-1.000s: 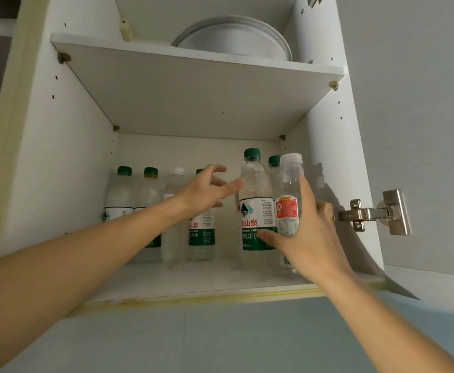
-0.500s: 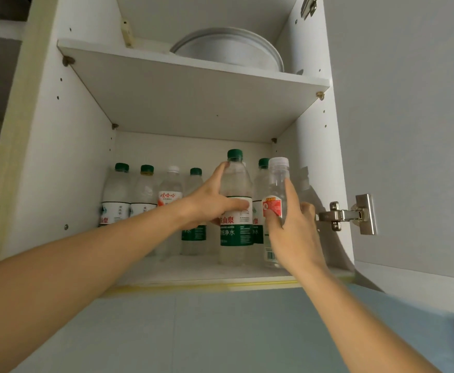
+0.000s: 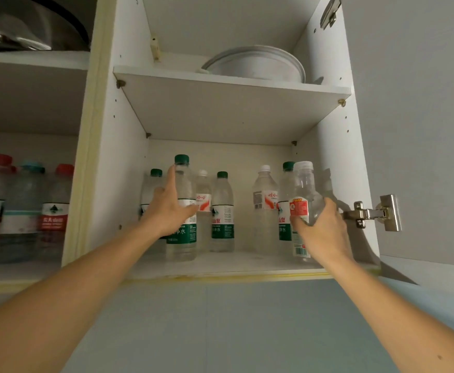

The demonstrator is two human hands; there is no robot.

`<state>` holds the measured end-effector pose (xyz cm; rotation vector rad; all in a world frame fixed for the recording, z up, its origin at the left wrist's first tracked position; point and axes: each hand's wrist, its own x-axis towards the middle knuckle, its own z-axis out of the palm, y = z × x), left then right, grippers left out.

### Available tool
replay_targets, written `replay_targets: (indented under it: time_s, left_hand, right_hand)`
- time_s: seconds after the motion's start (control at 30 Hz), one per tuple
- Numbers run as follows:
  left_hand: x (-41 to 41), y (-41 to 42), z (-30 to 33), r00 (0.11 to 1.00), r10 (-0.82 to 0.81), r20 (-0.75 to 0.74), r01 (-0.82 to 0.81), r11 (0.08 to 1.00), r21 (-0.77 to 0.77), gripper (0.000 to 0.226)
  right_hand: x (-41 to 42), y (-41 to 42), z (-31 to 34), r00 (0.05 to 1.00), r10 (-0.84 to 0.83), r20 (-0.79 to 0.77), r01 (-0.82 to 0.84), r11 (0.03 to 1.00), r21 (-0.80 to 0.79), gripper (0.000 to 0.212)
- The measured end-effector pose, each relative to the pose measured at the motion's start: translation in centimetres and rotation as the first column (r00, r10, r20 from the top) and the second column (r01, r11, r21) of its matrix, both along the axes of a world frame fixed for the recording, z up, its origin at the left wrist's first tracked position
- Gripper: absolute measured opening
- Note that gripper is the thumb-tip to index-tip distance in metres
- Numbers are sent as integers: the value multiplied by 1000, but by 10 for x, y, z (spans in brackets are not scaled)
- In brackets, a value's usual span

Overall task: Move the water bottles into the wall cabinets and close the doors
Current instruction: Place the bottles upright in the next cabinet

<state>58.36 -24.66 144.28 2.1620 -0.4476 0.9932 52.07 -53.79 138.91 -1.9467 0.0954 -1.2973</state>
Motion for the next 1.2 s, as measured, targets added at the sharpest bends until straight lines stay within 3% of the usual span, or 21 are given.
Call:
replay_targets:
  time_s: [0.27,0.33,0.4,0.43,0.5,0.57,0.67,0.77,0.9,0.97,1.03,1.13,1.2]
  left_hand:
    - [-6,3,-11,969,245,41,-245,969,0,105]
    - [-12,0,-13,894,423,149,-432,901,35,103]
    - [-17,-11,-13,827,440,350,-485,873,48,97]
    - [-19,-20,-13,830,347,436,-404,914,43,92]
    - [-23,-40,-8,899,11,438,-25,999,26,80]
    - [-28,-60,0,926,-322,198,331,943,-17,83]
    - [-32,-78,7,814,-563,-142,552,827,-112,105]
    - [-23,-91,9,734,-642,-223,619,767,-170,116]
    - [-10,-98,9,689,-694,-209,671,720,-179,101]
    - [-6,-95,10,710,-675,-198,660,737,-147,103]
    - [-3,-91,11,769,-607,-199,607,791,-69,101]
    - [8,-88,14,846,-483,-224,497,868,4,86]
    - [17,-89,16,872,-415,-260,439,898,37,76]
  right_hand:
    - [-14,13,3,989,111,-95,-113,993,-20,62]
    - [-15,16,5,979,165,-119,-168,986,-16,64]
    - [-15,20,6,969,197,-152,-203,979,-22,70]
    - [-15,22,7,964,206,-169,-214,976,-31,74]
    - [-16,28,8,953,233,-192,-247,968,-48,75]
    - [-16,33,9,936,287,-205,-304,951,-55,60]
    - [-16,39,10,900,378,-219,-402,912,-78,28]
    - [-15,42,12,867,442,-233,-473,875,-103,30]
    - [-20,31,18,829,451,-332,-525,832,-181,30]
    - [-23,19,21,853,409,-324,-481,857,-183,40]
    - [-18,4,27,912,308,-269,-362,915,-180,77]
    - [-5,-11,34,970,104,-219,-149,968,-203,81]
    - [7,-17,37,961,32,-276,-89,976,-197,98]
